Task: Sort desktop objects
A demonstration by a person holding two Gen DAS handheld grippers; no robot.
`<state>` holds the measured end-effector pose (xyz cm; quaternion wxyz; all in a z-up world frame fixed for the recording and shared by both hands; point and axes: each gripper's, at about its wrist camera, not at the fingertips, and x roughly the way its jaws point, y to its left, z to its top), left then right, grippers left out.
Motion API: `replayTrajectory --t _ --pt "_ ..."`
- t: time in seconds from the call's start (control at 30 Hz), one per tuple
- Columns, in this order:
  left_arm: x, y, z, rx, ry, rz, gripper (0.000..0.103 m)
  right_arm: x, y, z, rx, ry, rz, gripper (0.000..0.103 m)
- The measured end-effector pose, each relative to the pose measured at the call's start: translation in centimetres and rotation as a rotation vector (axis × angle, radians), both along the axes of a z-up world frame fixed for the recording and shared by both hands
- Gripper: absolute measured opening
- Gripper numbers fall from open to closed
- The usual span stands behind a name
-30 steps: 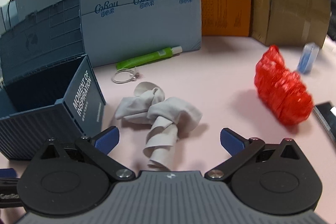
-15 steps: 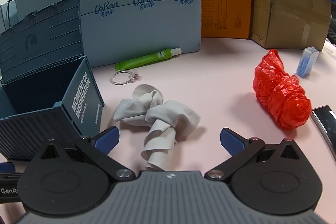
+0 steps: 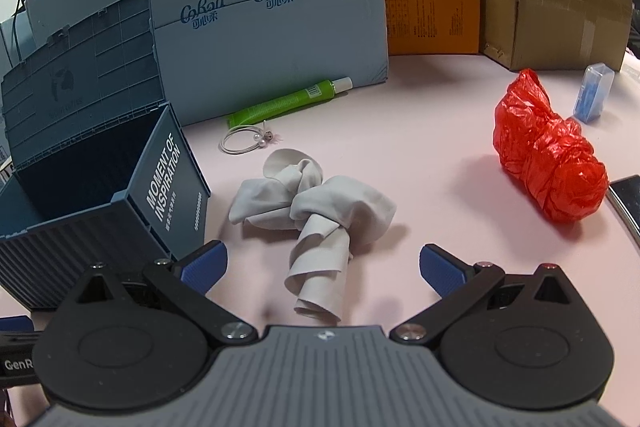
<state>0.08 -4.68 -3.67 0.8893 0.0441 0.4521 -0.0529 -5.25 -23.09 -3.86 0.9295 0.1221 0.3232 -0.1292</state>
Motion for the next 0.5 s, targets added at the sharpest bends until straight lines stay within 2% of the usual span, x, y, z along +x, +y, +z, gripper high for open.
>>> replayTrajectory --t 0.37,0.5 --pt "-0.24 -0.01 -0.10 0.010 0.017 0.013 0.102 -0.29 -0.53 -0.17 0.026 0.021 -0.028 0.103" --pt "-0.46 -0.20 -0.20 0.009 0.022 0.015 0.102 -0.30 -0.29 -0.03 -0.002 0.026 -0.013 0.103"
